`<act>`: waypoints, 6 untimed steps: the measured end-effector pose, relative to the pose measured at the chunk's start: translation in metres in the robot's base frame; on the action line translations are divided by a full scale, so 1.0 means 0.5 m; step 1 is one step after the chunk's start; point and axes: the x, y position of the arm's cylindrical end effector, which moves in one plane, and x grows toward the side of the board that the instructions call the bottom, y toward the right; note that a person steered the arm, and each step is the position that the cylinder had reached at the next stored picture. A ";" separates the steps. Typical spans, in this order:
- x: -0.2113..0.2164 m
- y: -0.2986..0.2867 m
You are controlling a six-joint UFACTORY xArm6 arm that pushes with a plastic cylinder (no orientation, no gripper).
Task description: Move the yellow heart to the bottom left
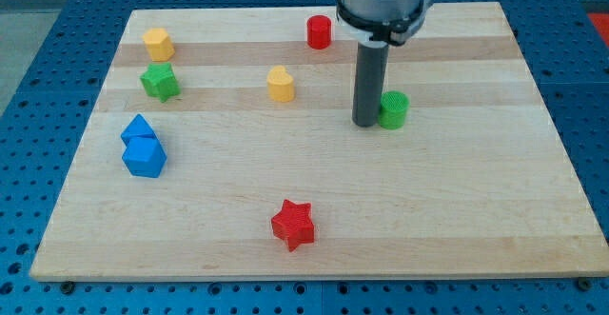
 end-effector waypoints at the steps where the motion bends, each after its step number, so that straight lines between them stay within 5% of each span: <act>1: 0.027 0.000; 2: 0.026 0.026; 4: -0.214 0.189; 6: -0.222 0.197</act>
